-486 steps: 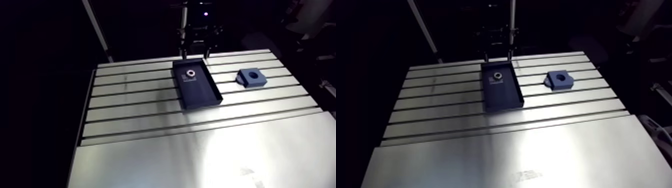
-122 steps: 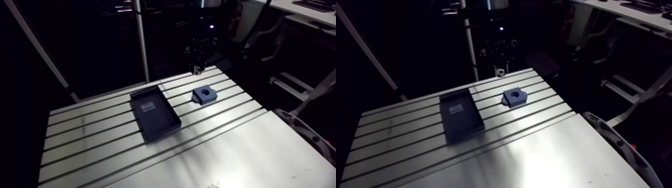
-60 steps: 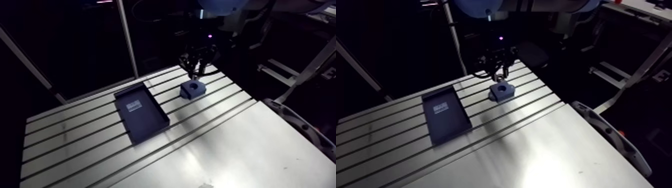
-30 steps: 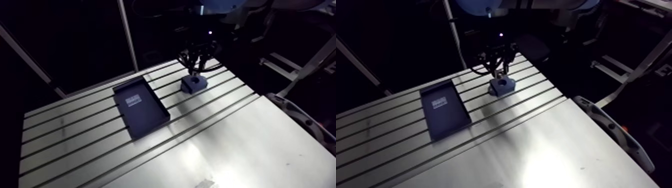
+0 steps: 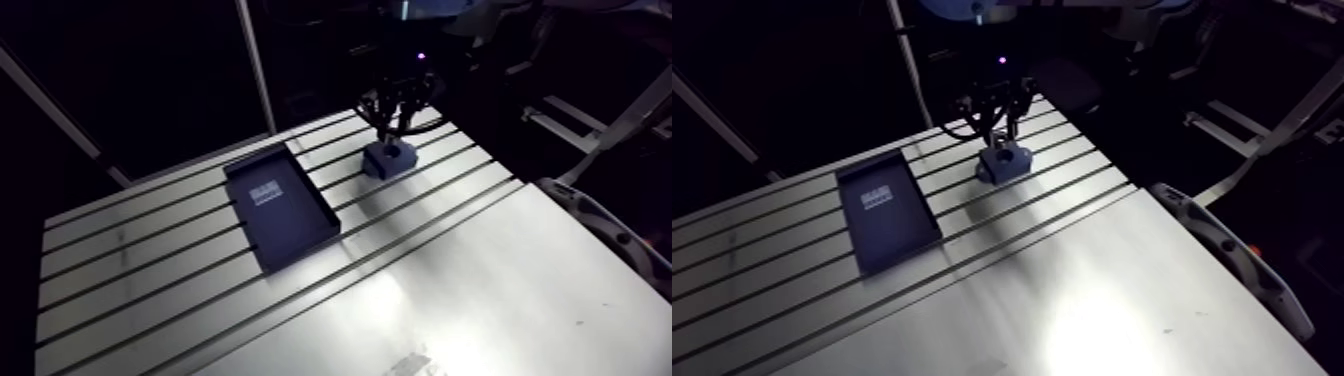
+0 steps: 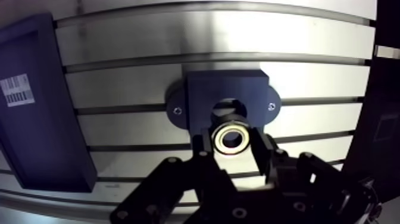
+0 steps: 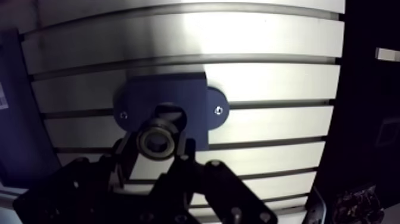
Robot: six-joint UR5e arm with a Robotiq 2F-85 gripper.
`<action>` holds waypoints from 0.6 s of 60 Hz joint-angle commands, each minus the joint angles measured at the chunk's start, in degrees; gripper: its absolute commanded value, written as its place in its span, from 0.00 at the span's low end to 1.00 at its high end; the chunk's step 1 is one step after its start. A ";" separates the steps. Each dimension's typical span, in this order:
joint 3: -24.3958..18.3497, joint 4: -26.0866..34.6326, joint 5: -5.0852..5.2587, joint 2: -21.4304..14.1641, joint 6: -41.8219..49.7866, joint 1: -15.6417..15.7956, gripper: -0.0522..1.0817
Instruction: Pick up the bearing and press it into the housing until flush.
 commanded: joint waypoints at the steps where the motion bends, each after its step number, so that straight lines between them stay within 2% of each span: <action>1: -0.31 -0.07 -0.02 0.91 0.17 -0.08 0.65; 9: -0.31 -1.87 0.07 1.42 -0.07 -0.09 0.65; 36: -0.13 -2.09 0.33 1.97 0.01 0.00 0.65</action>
